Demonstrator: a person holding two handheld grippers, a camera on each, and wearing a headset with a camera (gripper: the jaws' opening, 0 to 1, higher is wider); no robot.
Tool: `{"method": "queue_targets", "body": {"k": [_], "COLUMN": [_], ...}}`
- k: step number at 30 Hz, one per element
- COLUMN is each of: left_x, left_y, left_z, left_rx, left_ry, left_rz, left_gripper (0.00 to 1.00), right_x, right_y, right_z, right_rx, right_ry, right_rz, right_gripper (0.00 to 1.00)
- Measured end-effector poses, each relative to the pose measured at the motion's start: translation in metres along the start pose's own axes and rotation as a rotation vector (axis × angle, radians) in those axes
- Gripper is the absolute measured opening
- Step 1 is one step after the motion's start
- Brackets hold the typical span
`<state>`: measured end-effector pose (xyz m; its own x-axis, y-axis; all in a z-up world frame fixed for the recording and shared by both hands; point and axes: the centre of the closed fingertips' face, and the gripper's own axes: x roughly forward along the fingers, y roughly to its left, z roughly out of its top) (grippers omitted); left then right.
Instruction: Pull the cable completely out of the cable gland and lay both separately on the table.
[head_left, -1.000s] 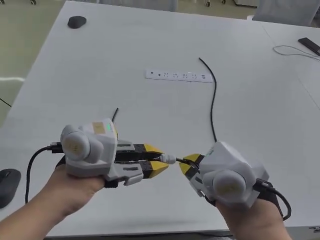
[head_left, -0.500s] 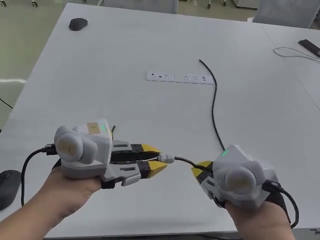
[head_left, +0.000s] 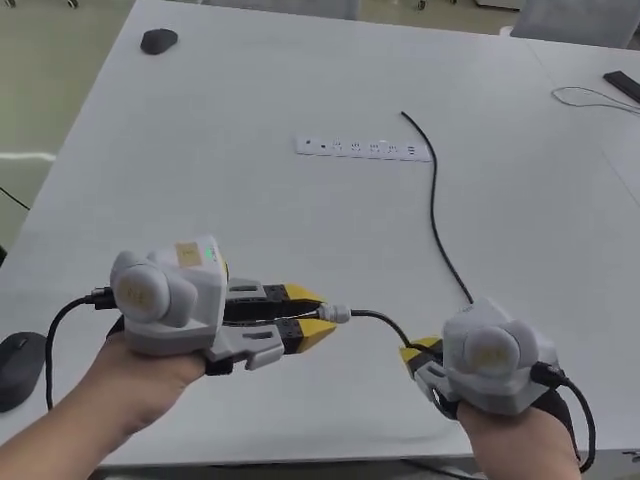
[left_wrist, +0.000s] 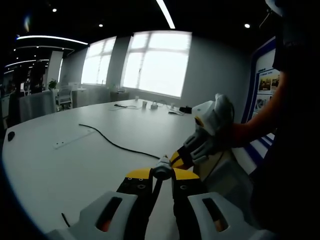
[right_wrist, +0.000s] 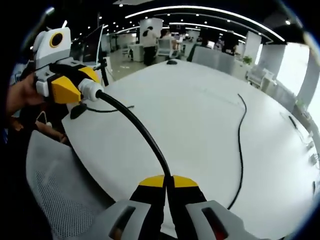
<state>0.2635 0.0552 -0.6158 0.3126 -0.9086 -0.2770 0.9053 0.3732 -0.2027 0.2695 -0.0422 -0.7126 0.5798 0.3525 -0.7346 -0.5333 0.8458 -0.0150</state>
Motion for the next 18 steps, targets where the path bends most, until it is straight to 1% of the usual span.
{"method": "queue_targets", "body": {"k": [4, 5, 6, 14, 17, 18], "left_x": [0.0033, 0.0035, 0.0035, 0.0040, 0.0038, 0.0035], "left_y": [-0.0033, -0.0037, -0.0036, -0.0050, -0.0046, -0.0040], "left_z": [-0.0043, -0.0043, -0.0043, -0.0033, -0.0013, -0.0010], "left_rx": [-0.004, -0.006, -0.006, -0.002, -0.012, -0.013], "left_ry": [0.008, 0.008, 0.008, 0.015, 0.007, 0.004], "left_rz": [-0.001, -0.001, 0.000, -0.006, -0.001, -0.002], "left_gripper": [0.15, 0.15, 0.15, 0.15, 0.15, 0.15], "right_x": [0.0040, 0.0040, 0.0039, 0.0010, -0.0005, -0.0021], "right_y": [0.0027, 0.0030, 0.0028, 0.0031, 0.0058, 0.0051], "right_z": [-0.0052, -0.0057, -0.0055, -0.0064, -0.0060, -0.0047], "right_rx": [0.005, 0.024, 0.025, 0.014, 0.023, 0.019], "right_ry": [0.021, 0.021, 0.019, 0.014, 0.013, 0.009], "right_rz": [0.007, 0.011, 0.011, 0.016, 0.029, 0.024], "right_gripper": [0.00, 0.00, 0.00, 0.00, 0.00, 0.00]}}
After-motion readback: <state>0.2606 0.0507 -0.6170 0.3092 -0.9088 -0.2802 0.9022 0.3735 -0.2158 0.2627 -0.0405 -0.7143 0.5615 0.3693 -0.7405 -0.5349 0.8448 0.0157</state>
